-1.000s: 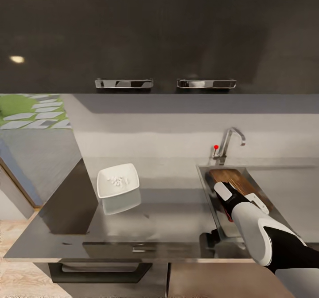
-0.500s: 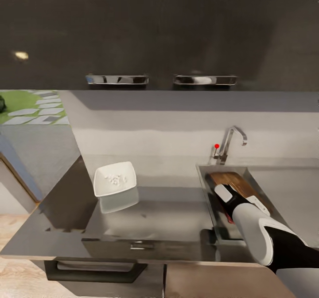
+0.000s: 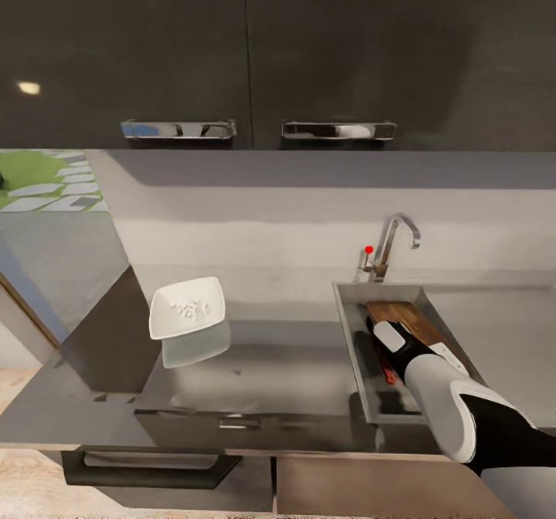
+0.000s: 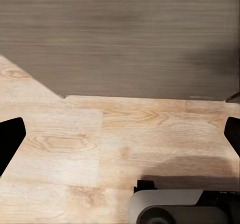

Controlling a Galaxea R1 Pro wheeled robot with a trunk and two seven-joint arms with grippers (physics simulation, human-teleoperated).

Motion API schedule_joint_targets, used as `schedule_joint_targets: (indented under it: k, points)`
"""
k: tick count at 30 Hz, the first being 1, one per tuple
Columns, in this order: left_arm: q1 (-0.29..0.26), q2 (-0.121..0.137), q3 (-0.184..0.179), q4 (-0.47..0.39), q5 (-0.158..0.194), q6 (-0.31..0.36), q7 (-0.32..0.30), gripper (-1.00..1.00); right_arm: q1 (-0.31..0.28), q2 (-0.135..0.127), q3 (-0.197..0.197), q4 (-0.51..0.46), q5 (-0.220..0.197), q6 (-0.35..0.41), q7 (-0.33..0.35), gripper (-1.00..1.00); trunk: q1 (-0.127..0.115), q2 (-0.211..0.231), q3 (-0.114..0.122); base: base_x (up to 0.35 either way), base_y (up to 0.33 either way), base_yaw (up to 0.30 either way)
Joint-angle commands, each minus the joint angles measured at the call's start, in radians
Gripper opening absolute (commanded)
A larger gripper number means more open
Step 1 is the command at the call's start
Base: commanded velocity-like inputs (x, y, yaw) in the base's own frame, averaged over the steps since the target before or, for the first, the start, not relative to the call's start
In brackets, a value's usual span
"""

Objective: In the kitchen, take the Vidalia onion out of the sink, dice it on the chopping board with the paring knife, put the diced onion into the bowl on the countertop, then place both the paring knife and the chopping board into the sink.

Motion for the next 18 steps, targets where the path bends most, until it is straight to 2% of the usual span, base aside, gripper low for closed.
schedule_joint_targets:
  k: [1,18]
  points:
    - [0.000,0.000,-0.002,-0.002,0.010,-0.001,0.001,1.00,-0.001,0.001,0.007,0.000,-0.010,-0.010,-0.002,-1.00,0.000,-0.002,-0.003,0.000,-0.071,0.000]
    - [0.000,0.001,-0.002,-0.002,0.010,-0.001,0.001,1.00,-0.001,0.005,0.008,0.000,-0.011,-0.011,0.000,-1.00,0.000,-0.002,-0.031,0.016,-0.006,0.065]
